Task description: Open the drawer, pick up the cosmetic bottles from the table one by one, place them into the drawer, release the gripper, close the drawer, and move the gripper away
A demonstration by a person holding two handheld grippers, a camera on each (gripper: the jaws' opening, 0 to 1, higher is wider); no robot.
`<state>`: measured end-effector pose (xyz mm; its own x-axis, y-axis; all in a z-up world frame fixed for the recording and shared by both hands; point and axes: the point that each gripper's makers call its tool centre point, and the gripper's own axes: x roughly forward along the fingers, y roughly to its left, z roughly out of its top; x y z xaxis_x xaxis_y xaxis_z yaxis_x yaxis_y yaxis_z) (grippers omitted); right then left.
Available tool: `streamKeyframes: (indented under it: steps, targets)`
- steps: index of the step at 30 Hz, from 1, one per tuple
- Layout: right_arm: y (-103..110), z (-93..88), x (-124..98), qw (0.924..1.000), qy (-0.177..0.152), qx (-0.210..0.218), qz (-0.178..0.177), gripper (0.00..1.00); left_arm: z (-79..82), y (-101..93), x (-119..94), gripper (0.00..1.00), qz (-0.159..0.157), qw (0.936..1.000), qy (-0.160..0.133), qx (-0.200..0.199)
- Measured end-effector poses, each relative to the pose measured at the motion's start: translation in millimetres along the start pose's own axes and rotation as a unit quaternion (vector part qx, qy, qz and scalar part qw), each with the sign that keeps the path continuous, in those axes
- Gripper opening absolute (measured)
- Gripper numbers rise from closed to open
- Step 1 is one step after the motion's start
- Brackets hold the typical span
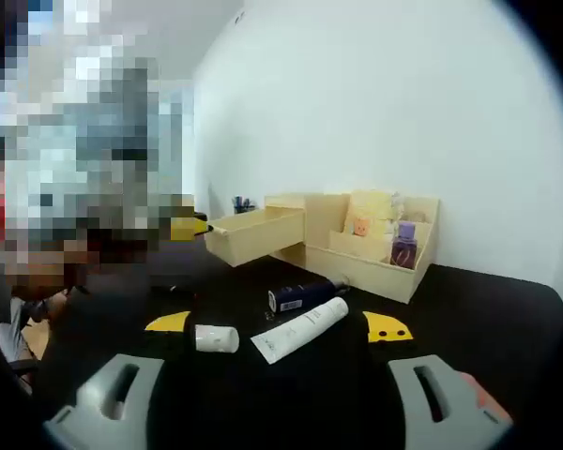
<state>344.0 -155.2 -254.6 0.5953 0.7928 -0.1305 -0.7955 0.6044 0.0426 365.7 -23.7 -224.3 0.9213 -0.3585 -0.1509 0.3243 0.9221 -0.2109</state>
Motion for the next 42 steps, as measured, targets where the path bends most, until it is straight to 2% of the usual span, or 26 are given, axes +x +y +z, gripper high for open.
streamKeyframes:
  steps: [3, 6, 8, 11, 13, 16, 21, 26, 31, 38, 42]
  targets:
    - [-5, 1.5, -1, 1.0000, -0.004, 0.007, -0.004, 0.64, -6.3, -8.3, 17, 0.24, 0.006, 0.9999, 0.005, 0.013]
    - [-8, 6.0, -3, 0.9990, -0.017, 0.042, 0.003, 0.64, -19.0, -12.2, 30, 0.24, 0.015, 0.9996, 0.015, 0.016]
    - [-12, 7.7, -4, 0.9988, -0.019, 0.044, 0.000, 0.64, -28.6, -10.6, 38, 0.25, 0.032, 0.9982, 0.022, 0.045]
    - [-15, 10.2, -5, 0.9988, -0.021, 0.043, -0.005, 0.64, -44.7, -6.1, 50, 0.25, 0.057, 0.9922, 0.049, 0.099]
    - [-14, 12.2, -5, 0.9988, -0.024, 0.043, -0.004, 0.64, -48.9, -3.0, 57, 0.25, 0.069, 0.9883, 0.055, 0.124]
    - [-14, 14.9, -6, 0.9990, -0.025, 0.037, -0.004, 0.64, -52.4, -1.4, 64, 0.27, 0.068, 0.9889, 0.065, 0.114]
    - [-9, 20.8, -7, 0.9987, -0.033, 0.039, 0.006, 0.63, -57.4, 2.1, 73, 0.37, 0.069, 0.9925, 0.075, 0.069]
    - [-4, 27.3, -9, 0.9982, -0.043, 0.040, 0.014, 0.63, -62.8, 4.8, 82, 0.33, 0.086, 0.9892, 0.084, 0.083]
    - [-5, 31.8, -11, 0.9978, -0.049, 0.042, 0.017, 0.63, -70.3, 9.4, 91, 0.30, 0.098, 0.9867, 0.103, 0.080]
    - [1, 41.7, -16, 0.9963, -0.066, 0.048, 0.026, 0.62, -81.1, 13.2, 105, 0.30, 0.112, 0.9834, 0.123, 0.073]
    - [2, 40.8, -15, 0.9964, -0.063, 0.048, 0.031, 0.61, -84.2, 12.3, 112, 0.31, 0.111, 0.9832, 0.125, 0.074]
